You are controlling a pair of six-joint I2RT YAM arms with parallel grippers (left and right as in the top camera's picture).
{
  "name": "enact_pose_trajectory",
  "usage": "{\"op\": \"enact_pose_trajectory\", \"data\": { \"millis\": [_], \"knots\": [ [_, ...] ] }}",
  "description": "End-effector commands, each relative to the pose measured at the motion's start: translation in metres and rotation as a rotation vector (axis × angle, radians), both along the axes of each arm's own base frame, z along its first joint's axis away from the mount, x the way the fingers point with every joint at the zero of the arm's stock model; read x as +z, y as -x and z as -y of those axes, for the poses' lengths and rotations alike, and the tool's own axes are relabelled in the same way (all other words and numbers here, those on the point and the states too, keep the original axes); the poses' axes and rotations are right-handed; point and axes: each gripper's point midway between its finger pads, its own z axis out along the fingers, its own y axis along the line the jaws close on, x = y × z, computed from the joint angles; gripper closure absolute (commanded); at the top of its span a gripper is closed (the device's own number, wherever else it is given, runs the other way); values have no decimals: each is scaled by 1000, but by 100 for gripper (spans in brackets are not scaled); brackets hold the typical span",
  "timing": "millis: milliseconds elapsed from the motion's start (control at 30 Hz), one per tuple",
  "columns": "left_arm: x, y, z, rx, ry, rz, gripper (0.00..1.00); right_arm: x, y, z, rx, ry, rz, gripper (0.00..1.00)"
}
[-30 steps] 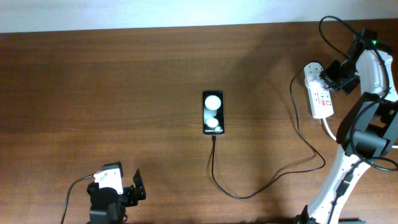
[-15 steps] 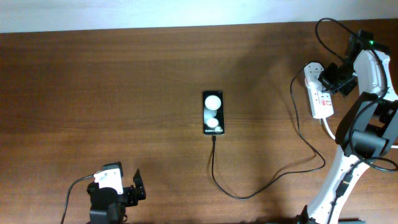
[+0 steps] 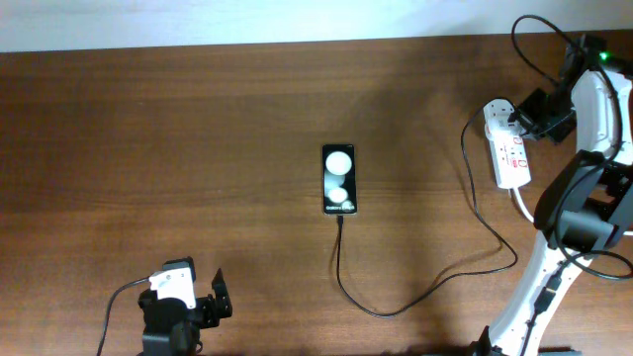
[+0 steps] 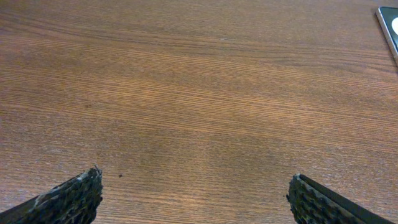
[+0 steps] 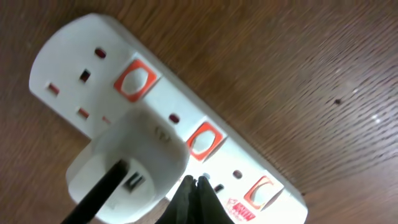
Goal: Plug charger to phone and switch on socket
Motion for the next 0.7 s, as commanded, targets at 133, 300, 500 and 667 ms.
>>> {"op": "enact_pose_trajectory", "data": {
  "millis": [133,300,500,667],
  "knots": [
    [-2,0,1,-11,-7,-3,1,1,-10,6,-15,11,39,96],
    [-2,0,1,-11,-7,-3,1,-18,-7,-7,0,-41,-2,96],
    [-2,0,1,-11,-7,-3,1,-31,-7,-7,0,-45,-20,96],
    [-2,0,1,-11,-7,-3,1,-40,-8,-9,2,-54,-23,96]
  ]
}}
